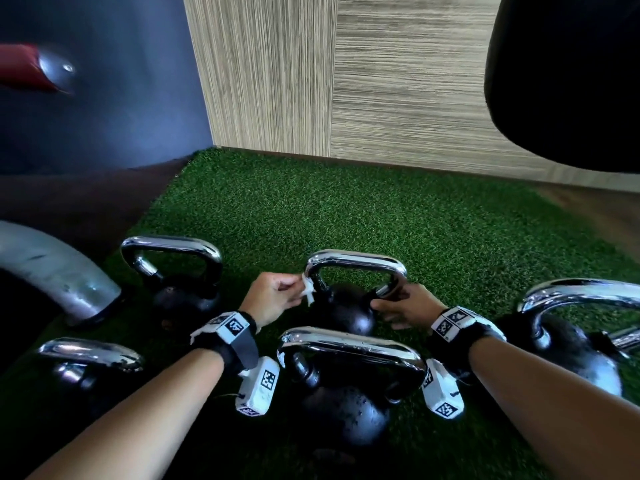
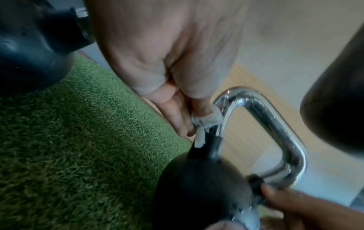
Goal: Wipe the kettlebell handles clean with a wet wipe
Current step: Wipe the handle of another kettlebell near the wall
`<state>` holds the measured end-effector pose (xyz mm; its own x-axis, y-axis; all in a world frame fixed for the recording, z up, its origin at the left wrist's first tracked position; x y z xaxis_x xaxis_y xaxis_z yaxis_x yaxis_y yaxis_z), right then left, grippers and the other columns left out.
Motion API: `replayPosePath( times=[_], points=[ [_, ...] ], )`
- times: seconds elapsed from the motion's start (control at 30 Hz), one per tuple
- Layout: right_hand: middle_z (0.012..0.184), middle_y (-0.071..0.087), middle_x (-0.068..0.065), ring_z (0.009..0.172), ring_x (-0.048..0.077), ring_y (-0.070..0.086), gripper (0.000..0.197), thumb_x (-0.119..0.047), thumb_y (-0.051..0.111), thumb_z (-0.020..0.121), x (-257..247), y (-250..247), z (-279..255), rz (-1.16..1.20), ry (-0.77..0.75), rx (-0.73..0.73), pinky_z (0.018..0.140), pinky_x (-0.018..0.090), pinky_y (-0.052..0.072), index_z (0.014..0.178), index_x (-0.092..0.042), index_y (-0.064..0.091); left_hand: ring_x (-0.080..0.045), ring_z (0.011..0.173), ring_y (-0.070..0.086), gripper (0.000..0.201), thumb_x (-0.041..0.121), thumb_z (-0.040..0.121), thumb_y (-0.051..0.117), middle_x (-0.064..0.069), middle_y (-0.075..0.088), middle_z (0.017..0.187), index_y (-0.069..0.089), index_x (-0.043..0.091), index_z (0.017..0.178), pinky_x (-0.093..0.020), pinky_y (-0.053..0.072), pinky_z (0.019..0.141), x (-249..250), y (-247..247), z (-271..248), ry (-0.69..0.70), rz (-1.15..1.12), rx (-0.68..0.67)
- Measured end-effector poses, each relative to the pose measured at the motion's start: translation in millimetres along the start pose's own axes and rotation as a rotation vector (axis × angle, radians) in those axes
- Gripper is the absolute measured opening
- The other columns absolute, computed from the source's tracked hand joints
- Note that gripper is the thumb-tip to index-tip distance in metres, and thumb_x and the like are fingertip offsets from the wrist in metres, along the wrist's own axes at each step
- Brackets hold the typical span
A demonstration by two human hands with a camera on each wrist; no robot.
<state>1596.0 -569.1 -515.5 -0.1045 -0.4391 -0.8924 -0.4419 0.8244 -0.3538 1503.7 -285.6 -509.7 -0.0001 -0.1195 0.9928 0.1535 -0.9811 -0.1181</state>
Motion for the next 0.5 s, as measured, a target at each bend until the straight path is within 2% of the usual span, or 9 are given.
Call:
replayPosePath(
  times=[0.07, 0.13, 0.17, 0.23, 0.27, 0.3, 0.37, 0.43, 0.5],
  points=[
    [0.083, 0.072, 0.012, 0.077, 0.021, 0.070, 0.032, -0.027, 0.086, 0.078, 2, 0, -1, 0.015, 0.016, 0.012, 0.067, 0.032, 0.060, 0.098, -0.007, 0.072, -0.025, 0.109, 0.072, 0.030, 0.011, 0.097, 0.068, 0.008, 0.079, 0.096, 0.083, 0.032, 0.082, -0.040, 0.060, 0.095, -2, 2, 0, -0.022, 0.096, -0.025],
    [0.083, 0.073, 0.013, 0.076, 0.021, 0.070, 0.029, -0.025, 0.087, 0.078, 2, 1, -2, 0.001, 0.029, 0.013, 0.066, 0.031, 0.060, 0.096, -0.007, 0.073, -0.021, 0.100, 0.072, 0.013, 0.029, 0.092, 0.075, -0.012, 0.079, 0.101, 0.083, 0.031, 0.082, -0.048, 0.057, 0.100, -2, 1, 0, -0.037, 0.149, -0.077],
    [0.086, 0.074, 0.012, 0.076, 0.021, 0.071, 0.025, -0.021, 0.087, 0.078, 1, 1, -2, -0.018, 0.028, 0.006, 0.067, 0.031, 0.061, 0.094, -0.009, 0.073, -0.018, 0.094, 0.070, 0.018, 0.043, 0.085, 0.078, -0.017, 0.078, 0.099, 0.082, 0.026, 0.084, -0.046, 0.057, 0.099, -2, -1, -1, -0.025, 0.175, -0.099],
    [0.092, 0.077, 0.013, 0.080, 0.023, 0.074, 0.023, -0.006, 0.087, 0.076, -4, -3, -5, -0.119, 0.020, -0.030, 0.073, 0.037, 0.064, 0.094, -0.011, 0.074, -0.013, 0.077, 0.067, 0.046, 0.067, 0.071, 0.077, -0.006, 0.077, 0.081, 0.078, 0.022, 0.080, -0.034, 0.056, 0.087, -2, -3, 0, 0.003, 0.275, -0.105],
    [0.093, 0.078, 0.014, 0.078, 0.024, 0.075, 0.025, 0.002, 0.084, 0.075, -6, -6, -3, -0.194, 0.018, -0.041, 0.074, 0.040, 0.064, 0.095, -0.009, 0.074, -0.013, 0.070, 0.067, 0.052, 0.073, 0.069, 0.075, 0.000, 0.074, 0.072, 0.076, 0.022, 0.075, -0.032, 0.056, 0.081, -2, -4, 2, 0.020, 0.336, -0.065],
    [0.087, 0.078, 0.014, 0.072, 0.022, 0.075, 0.026, 0.008, 0.081, 0.075, -9, -9, -3, -0.258, 0.015, -0.035, 0.070, 0.037, 0.064, 0.095, -0.006, 0.074, -0.015, 0.065, 0.067, 0.055, 0.075, 0.071, 0.073, 0.002, 0.071, 0.065, 0.072, 0.021, 0.067, -0.034, 0.059, 0.077, -1, -5, 4, 0.026, 0.389, -0.034],
    [0.066, 0.074, 0.006, 0.053, 0.011, 0.068, 0.018, 0.013, 0.072, 0.078, -15, -17, -4, -0.372, -0.012, -0.008, 0.055, 0.025, 0.059, 0.091, -0.001, 0.074, -0.014, 0.056, 0.063, 0.058, 0.069, 0.080, 0.072, 0.004, 0.062, 0.053, 0.058, 0.019, 0.053, -0.036, 0.057, 0.065, 1, -3, 9, 0.032, 0.493, 0.017],
    [0.059, 0.070, 0.003, 0.041, -0.001, 0.057, 0.010, 0.009, 0.069, 0.083, -25, -20, -9, -0.472, -0.049, -0.025, 0.044, 0.015, 0.047, 0.085, 0.002, 0.076, -0.018, 0.055, 0.068, 0.060, 0.066, 0.085, 0.069, 0.005, 0.058, 0.050, 0.052, 0.020, 0.051, -0.038, 0.061, 0.066, 6, 4, 18, 0.044, 0.523, 0.044],
    [0.060, 0.072, -0.002, 0.038, -0.004, 0.051, 0.025, 0.003, 0.070, 0.084, -31, -22, -15, -0.598, -0.083, -0.084, 0.042, 0.012, 0.037, 0.069, -0.015, 0.080, -0.028, 0.061, 0.071, 0.058, 0.059, 0.090, 0.068, 0.002, 0.059, 0.052, 0.059, 0.014, 0.055, -0.031, 0.056, 0.063, 14, 14, 31, 0.044, 0.591, 0.043]
  ],
)
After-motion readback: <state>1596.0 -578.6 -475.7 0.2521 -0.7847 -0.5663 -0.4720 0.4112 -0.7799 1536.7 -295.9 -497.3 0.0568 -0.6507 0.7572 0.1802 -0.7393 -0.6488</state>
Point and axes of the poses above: each hand's wrist, its own z-axis towards the middle knuckle, its own y-axis out of the palm, x = y × z, the point moved 1 cm from there along z, towards the middle knuckle
